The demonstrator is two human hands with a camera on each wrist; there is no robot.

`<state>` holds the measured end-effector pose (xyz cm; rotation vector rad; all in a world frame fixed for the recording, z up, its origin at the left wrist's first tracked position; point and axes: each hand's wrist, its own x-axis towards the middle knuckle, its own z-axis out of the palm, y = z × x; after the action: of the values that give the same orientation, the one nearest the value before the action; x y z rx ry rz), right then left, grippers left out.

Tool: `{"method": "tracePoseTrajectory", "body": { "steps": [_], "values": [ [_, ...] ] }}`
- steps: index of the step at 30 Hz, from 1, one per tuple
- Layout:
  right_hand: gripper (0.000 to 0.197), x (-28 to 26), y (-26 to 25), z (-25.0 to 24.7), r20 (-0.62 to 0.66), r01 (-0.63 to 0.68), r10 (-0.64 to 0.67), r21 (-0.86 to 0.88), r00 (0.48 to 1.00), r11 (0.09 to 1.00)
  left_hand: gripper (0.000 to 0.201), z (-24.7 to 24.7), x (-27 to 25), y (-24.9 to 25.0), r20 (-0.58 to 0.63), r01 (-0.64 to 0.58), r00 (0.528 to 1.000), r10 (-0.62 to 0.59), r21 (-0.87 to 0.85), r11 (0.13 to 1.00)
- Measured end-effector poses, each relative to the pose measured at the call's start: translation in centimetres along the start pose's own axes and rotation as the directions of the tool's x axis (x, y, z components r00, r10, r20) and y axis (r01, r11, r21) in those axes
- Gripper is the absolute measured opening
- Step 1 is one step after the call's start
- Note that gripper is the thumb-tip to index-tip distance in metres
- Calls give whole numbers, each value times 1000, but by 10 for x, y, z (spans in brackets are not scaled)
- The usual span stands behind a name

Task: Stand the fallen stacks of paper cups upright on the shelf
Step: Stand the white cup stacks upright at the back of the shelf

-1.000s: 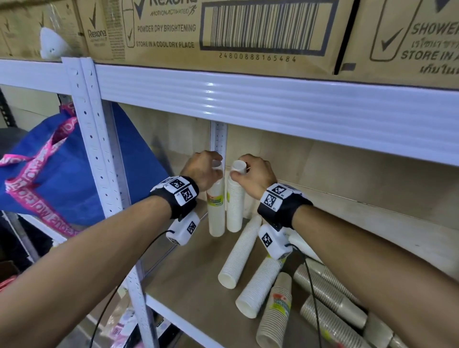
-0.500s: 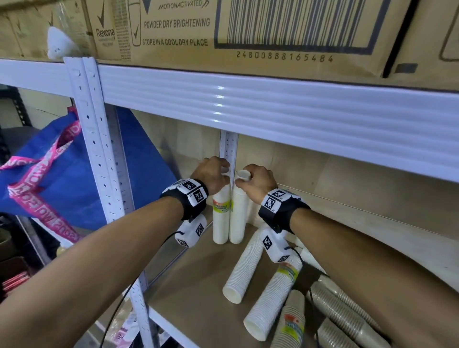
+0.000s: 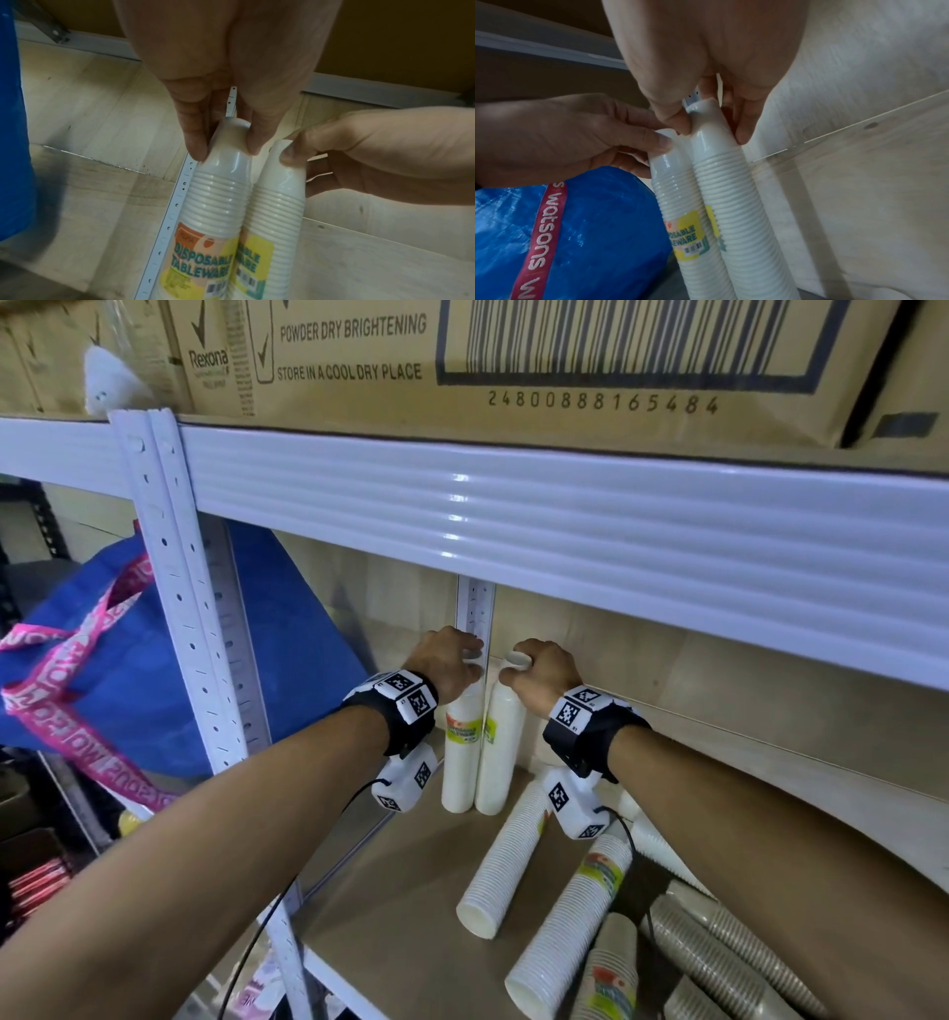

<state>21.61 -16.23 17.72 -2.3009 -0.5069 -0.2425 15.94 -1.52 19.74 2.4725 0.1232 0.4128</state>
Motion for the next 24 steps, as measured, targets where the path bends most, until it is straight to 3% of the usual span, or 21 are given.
{"method": "tracePoseTrajectory", "body": {
  "steps": [6,9,13,24],
  "values": [
    [28,0,-2,-2,75,20,-22,27,997,999,48,3,4,1,3,1,1000,-1,-8,1000],
    [54,-3,-5,-2,67,14,-17,46,998,999,47,3,4,1,-2,-8,1000,8,-5,1000],
    [42,-6,-8,-4,66,40,-40,12,997,999,45,3,3,0,-10,-21,1000,21,2,1000],
    [63,-8,-6,-6,74,4,-4,-5,997,1000,45,2,2,1,10,-39,999,39,2,999]
  ]
}}
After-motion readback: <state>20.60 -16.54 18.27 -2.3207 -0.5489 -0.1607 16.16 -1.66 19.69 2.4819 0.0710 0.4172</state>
